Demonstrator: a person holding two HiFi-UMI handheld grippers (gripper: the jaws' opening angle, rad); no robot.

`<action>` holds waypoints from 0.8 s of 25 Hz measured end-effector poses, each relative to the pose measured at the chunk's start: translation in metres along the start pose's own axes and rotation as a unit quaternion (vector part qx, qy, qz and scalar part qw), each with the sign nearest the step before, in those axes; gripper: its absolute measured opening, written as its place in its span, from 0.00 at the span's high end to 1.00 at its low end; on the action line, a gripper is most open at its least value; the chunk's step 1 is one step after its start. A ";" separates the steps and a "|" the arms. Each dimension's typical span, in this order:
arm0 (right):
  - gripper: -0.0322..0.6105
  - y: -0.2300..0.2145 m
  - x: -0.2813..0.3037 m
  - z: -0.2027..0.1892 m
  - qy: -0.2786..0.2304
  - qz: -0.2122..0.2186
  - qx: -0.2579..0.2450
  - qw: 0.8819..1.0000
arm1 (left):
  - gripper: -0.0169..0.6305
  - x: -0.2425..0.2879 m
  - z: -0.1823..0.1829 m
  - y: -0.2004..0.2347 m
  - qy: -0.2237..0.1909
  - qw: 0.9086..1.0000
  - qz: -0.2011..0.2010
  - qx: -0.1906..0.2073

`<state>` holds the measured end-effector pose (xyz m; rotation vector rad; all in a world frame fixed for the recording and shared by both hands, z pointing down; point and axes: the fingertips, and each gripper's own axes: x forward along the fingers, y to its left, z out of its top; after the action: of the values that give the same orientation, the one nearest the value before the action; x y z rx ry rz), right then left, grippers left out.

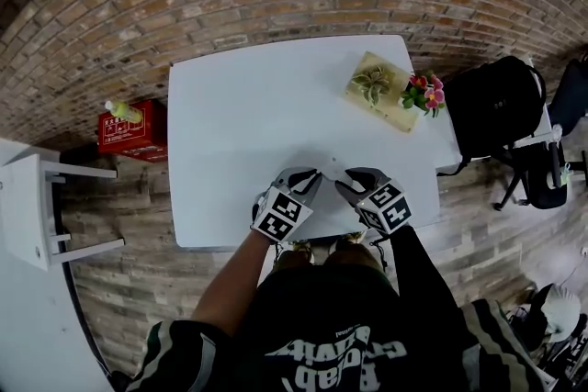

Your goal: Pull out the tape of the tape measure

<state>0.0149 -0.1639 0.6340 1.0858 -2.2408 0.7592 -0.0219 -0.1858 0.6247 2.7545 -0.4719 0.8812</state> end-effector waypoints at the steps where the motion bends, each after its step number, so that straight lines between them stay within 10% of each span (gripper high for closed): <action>1: 0.72 0.000 0.001 -0.001 0.004 -0.005 0.005 1.000 | 0.91 0.001 -0.001 0.000 0.002 1.000 0.003 -0.006; 20: 0.72 -0.024 -0.005 -0.016 0.074 -0.088 0.111 0.987 | 0.91 -0.011 -0.025 0.028 0.030 0.991 0.039 -0.122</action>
<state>0.0404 -0.1632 0.6478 1.2692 -1.9401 0.9968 -0.0530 -0.2015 0.6410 2.4965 -0.6359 0.8592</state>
